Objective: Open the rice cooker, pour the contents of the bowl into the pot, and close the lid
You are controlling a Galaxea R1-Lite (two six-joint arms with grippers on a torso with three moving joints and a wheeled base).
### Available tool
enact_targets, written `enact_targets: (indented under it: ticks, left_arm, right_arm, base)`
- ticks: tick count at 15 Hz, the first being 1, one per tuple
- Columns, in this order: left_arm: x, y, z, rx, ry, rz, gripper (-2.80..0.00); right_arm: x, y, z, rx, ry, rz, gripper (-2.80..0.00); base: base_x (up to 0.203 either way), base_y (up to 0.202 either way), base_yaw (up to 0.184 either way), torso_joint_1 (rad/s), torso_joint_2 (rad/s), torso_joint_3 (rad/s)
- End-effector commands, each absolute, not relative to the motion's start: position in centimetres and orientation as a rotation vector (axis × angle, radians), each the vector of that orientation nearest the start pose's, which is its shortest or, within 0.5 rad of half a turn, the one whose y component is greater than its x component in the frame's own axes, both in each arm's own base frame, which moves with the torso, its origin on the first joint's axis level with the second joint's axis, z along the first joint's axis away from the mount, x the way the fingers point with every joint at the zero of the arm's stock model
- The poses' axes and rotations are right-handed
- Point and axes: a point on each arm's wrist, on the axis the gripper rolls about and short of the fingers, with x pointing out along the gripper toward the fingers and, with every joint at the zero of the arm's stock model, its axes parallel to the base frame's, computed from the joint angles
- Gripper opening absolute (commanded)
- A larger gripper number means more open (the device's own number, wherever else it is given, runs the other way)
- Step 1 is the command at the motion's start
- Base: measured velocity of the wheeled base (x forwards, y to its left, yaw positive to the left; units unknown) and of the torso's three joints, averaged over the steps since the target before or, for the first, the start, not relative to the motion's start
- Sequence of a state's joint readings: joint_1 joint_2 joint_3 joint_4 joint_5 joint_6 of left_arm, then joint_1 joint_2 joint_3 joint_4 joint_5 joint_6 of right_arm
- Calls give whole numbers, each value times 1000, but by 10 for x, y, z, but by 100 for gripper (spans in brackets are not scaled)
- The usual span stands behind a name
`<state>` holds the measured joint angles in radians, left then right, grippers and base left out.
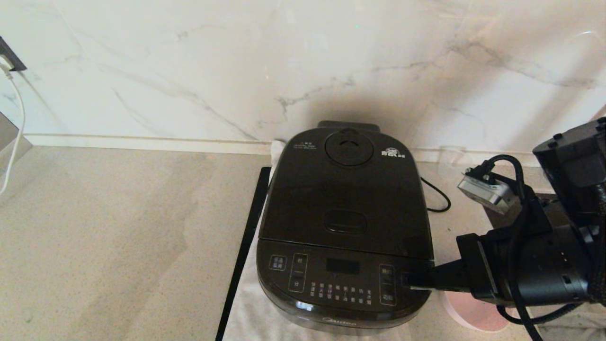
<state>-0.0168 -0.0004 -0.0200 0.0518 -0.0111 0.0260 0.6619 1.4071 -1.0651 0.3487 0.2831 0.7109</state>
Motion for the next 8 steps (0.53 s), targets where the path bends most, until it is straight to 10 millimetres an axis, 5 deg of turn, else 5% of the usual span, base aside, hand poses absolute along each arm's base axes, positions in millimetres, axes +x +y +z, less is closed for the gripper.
enact_targets:
  ticks: [1,8]
  left_arm:
    - [-24,0,76,26,31,-28,-280]
    - [-25,0,76,26,30,-28,-280]
  right_arm:
    - [171,141,243,499,992,610,-280]
    - [179,144,236,501,1024,603,-280]
  base:
    - [0,0,0,0,0,0]
    - [0,0,0,0,0,0]
